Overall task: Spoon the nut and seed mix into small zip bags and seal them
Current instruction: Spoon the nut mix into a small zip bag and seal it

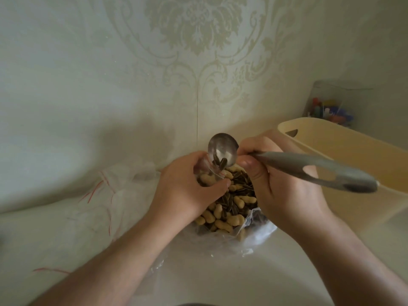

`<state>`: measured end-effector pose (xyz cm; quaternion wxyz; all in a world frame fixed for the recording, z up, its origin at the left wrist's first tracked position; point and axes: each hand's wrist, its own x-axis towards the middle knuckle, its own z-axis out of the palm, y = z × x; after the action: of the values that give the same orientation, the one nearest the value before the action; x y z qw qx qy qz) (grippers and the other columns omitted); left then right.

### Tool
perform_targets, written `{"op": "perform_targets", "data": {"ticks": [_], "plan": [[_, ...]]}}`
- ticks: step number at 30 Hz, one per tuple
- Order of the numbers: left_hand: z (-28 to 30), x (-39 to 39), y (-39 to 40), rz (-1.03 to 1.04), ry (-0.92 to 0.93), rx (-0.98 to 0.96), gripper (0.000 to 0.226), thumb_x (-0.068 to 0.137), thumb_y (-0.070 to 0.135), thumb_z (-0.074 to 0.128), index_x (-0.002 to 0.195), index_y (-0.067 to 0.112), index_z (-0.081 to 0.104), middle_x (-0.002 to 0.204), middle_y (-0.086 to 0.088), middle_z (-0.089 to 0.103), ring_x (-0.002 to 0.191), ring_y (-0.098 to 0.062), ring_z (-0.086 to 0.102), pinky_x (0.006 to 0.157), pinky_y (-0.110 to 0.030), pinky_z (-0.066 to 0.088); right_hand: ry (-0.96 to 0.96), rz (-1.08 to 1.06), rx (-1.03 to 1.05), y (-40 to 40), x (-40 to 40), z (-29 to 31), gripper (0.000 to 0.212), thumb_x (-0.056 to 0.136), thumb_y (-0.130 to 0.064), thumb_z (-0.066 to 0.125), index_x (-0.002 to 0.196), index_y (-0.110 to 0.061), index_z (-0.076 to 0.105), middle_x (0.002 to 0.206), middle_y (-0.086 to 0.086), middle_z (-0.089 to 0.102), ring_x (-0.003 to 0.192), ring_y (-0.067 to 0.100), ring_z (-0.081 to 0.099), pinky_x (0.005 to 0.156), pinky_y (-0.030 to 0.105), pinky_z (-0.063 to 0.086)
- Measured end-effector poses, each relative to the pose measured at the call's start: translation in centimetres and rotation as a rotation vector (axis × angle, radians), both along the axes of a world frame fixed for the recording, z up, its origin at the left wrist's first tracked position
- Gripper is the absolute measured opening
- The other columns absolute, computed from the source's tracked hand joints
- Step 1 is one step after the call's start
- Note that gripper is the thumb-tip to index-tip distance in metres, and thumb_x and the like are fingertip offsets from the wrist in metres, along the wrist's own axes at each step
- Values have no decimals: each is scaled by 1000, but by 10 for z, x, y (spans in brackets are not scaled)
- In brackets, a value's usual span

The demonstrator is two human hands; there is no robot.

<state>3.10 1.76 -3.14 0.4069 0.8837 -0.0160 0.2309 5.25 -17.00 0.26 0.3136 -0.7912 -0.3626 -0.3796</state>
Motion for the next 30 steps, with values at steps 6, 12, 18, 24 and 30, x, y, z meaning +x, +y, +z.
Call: {"op": "perform_targets", "data": {"ticks": [6, 12, 18, 24, 30], "plan": [[4, -5, -1, -14, -1, -26, 40, 76, 39, 90, 80, 54, 53, 91, 51, 58, 89, 21, 58, 72, 1, 41, -27, 37, 58, -3, 4, -4, 42, 110, -39, 42, 101, -9, 71, 92, -1, 63, 75, 5, 52, 70, 11, 39], [-3, -4, 5, 6, -25, -58, 51, 74, 48, 86, 121, 46, 67, 90, 36, 68, 98, 20, 60, 79, 4, 41, -7, 77, 218, -12, 11, -4, 29, 110, -27, 44, 98, -12, 66, 87, 3, 67, 79, 26, 67, 64, 47, 53], [1, -10, 11, -136, -8, -238, 74, 79, 35, 89, 146, 30, 58, 111, 28, 71, 105, 11, 66, 90, -4, 47, 263, -134, 77, -27, 28, -12, 32, 110, -30, 44, 82, -24, 59, 78, -7, 62, 75, 7, 64, 65, 33, 54], [-3, -8, 13, -182, 85, -187, 76, 80, 44, 87, 149, 35, 56, 118, 31, 70, 116, 13, 61, 103, -19, 48, 356, -202, -50, -20, 28, -20, 29, 107, -32, 43, 82, -31, 57, 82, -14, 55, 79, -8, 54, 62, 7, 38], [-1, -7, 22, -330, 313, -261, 52, 80, 22, 89, 124, 42, 70, 111, 24, 76, 106, 6, 69, 89, -15, 53, 244, -15, -132, -13, 37, -38, 18, 104, -15, 55, 108, -16, 73, 101, -7, 61, 87, 3, 55, 76, 12, 44]]}}
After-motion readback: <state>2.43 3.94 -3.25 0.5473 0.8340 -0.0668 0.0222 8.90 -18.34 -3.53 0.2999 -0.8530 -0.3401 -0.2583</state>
